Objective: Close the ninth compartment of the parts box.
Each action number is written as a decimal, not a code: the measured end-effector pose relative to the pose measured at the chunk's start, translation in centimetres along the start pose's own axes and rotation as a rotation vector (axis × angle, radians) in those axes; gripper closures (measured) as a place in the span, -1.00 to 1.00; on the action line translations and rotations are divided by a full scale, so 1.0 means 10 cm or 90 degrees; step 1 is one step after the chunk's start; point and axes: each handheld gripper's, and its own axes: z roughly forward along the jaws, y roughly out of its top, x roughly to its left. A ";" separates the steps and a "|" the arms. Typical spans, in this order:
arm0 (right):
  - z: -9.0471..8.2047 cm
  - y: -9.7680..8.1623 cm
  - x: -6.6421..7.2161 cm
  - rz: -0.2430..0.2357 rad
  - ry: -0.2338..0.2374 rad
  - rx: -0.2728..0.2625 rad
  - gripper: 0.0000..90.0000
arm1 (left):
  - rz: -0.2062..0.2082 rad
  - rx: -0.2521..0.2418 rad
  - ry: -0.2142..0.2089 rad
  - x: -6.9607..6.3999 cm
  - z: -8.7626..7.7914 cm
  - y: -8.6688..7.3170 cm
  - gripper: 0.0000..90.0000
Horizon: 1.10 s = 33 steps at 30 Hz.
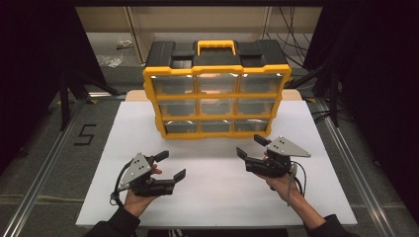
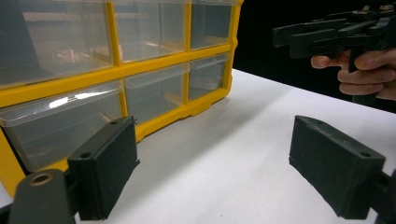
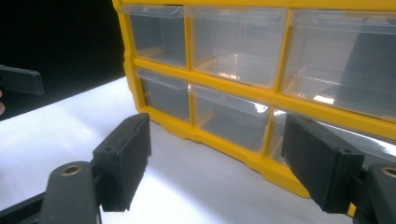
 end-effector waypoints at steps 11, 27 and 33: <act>-0.07 -0.04 0.03 -0.001 0.004 -0.011 -0.47 | -0.002 0.000 0.004 0.00 -0.02 0.00 -0.67; -0.18 -0.10 0.07 -0.004 -0.002 -0.020 -0.48 | 0.001 -0.001 -0.003 -0.01 -0.01 0.00 -0.67; -0.23 -0.11 0.07 -0.005 -0.003 -0.025 -0.49 | 0.000 -0.001 -0.005 -0.01 -0.01 0.00 -0.68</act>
